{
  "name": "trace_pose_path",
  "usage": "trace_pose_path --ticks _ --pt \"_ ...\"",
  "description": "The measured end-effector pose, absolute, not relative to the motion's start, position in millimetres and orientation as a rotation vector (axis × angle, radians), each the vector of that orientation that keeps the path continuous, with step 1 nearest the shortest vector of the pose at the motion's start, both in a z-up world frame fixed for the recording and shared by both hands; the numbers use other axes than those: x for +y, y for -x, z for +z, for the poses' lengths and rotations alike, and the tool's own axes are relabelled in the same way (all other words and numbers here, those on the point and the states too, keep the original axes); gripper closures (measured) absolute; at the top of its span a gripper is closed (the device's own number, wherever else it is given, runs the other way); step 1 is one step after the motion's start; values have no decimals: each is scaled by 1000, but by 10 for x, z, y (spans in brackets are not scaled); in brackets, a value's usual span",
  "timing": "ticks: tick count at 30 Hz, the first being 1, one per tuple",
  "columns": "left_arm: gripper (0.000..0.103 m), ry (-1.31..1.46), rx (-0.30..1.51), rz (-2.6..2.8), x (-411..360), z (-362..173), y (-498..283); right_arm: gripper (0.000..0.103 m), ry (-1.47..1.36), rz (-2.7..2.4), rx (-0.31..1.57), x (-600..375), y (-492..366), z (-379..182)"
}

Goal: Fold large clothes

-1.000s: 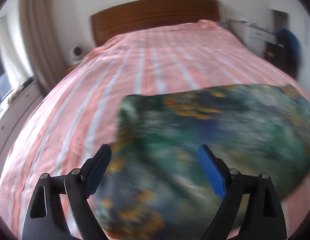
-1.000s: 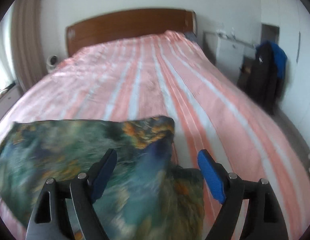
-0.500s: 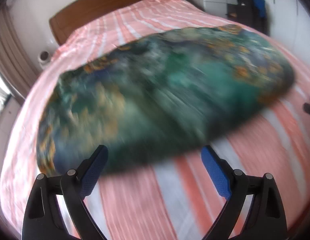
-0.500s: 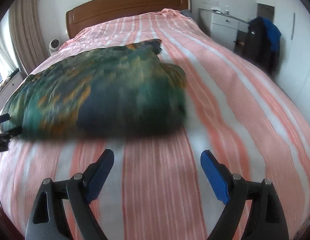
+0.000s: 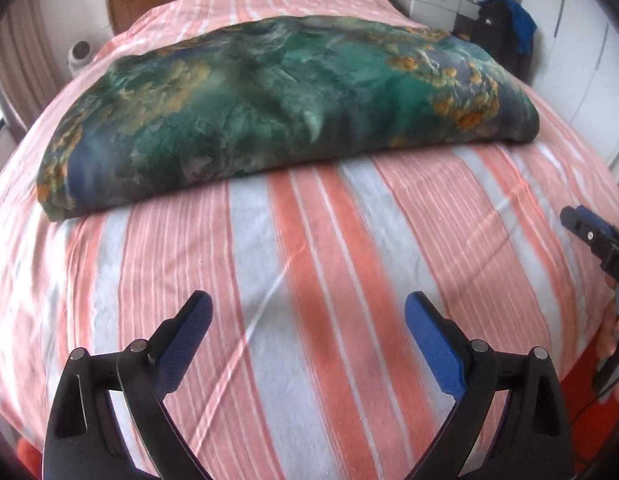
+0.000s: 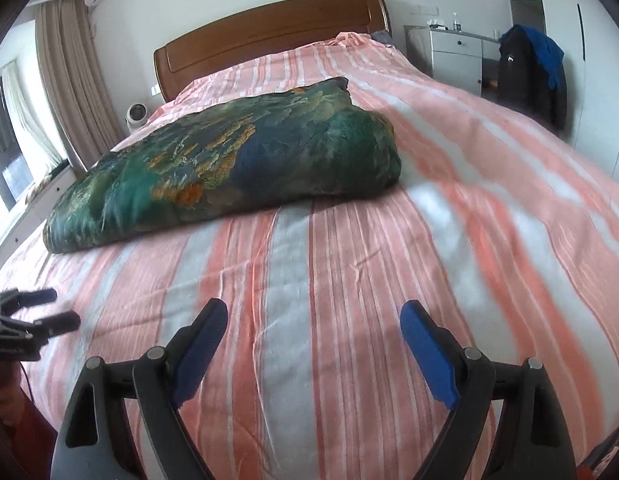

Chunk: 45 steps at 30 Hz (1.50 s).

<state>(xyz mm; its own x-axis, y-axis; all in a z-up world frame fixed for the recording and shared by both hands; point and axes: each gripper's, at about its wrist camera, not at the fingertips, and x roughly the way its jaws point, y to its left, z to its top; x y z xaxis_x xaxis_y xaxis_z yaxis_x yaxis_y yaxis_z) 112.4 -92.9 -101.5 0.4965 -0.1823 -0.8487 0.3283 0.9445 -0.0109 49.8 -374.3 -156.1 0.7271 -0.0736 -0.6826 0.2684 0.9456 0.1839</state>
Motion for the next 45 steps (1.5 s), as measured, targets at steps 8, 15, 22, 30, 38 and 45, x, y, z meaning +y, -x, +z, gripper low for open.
trace_pose_path --ticks 8,15,22,30,38,45 --pt "5 -164 892 -339 -1067 -628 -1419 16 -382 -163 701 -3860 -465 -1566" --pt "2 -248 790 -388 -1547 -551 -1989 16 -645 -157 641 -4268 -627 -1510" --pt "2 -571 857 -443 -1974 -1087 -1952 15 -936 -78 606 -4694 -1107 -1566" --pt "2 -279 877 -603 -1761 60 -2214 40 -1032 -165 532 -4854 -1546 -1772" --pt "2 -229 1014 -791 -2345 487 -2679 70 -331 -133 377 -3710 -1321 -645" --pt "2 -324 993 -737 -2493 605 -2591 70 200 -32 352 -2498 -1383 -417"
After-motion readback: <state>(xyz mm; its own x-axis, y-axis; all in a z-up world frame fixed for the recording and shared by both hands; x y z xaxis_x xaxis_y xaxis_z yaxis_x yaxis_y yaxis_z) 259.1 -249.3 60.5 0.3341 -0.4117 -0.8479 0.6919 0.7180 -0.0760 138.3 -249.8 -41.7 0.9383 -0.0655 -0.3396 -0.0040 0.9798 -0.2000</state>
